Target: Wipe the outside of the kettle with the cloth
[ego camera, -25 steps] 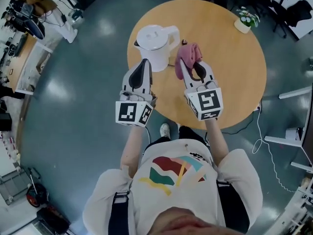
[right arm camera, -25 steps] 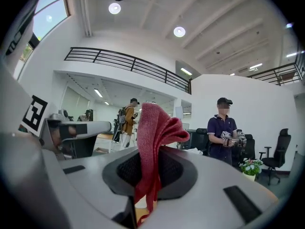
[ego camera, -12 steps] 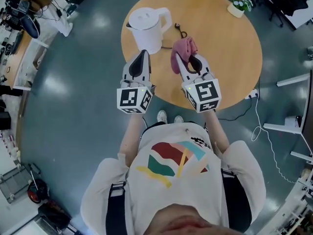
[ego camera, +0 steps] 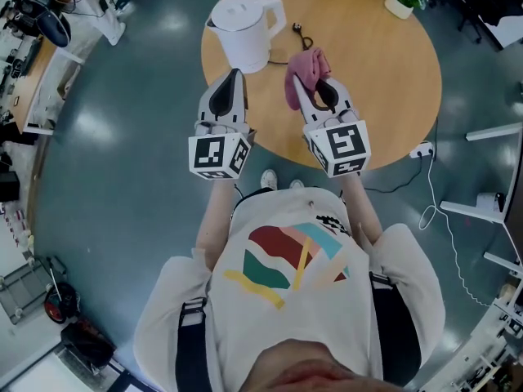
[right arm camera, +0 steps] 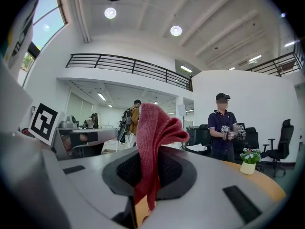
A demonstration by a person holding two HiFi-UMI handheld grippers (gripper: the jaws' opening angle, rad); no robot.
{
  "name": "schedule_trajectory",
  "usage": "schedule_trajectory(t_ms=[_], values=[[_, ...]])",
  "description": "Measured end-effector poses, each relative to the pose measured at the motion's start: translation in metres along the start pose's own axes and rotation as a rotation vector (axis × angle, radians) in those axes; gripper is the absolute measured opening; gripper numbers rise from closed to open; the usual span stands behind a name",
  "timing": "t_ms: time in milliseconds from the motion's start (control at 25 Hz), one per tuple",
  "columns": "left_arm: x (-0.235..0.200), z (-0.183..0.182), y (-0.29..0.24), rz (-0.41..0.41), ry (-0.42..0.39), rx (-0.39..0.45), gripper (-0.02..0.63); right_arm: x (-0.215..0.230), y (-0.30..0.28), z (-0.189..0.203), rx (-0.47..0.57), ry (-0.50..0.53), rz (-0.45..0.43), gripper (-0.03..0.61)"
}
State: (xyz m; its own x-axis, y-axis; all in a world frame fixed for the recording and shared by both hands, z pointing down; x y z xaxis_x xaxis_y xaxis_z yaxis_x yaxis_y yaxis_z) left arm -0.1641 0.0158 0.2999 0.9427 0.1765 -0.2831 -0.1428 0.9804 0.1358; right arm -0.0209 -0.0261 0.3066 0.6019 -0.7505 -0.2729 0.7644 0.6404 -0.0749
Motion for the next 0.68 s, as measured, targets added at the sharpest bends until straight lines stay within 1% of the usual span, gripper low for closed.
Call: schedule_trajectory(t_ms=[160, 360, 680], values=[[0.005, -0.001, -0.005, 0.024, -0.014, 0.003, 0.043, 0.0, 0.001, 0.003, -0.001, -0.004, -0.002, 0.044], [0.012, -0.005, -0.017, 0.062, -0.044, -0.002, 0.043, 0.003, 0.004, 0.008, -0.003, -0.016, 0.022, 0.044], [0.017, -0.012, -0.026, 0.084, -0.052, 0.007, 0.043, 0.01, 0.007, 0.011, -0.012, -0.021, 0.044, 0.044]])
Point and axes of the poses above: the fingertips, and each gripper's own axes: y backward along the fingers, x to its right, z out of its underside, the point moved 4 cm from there along y, backward along the fingers, and after that the axes turned 11 degrees about y, right-handed, at the moved point
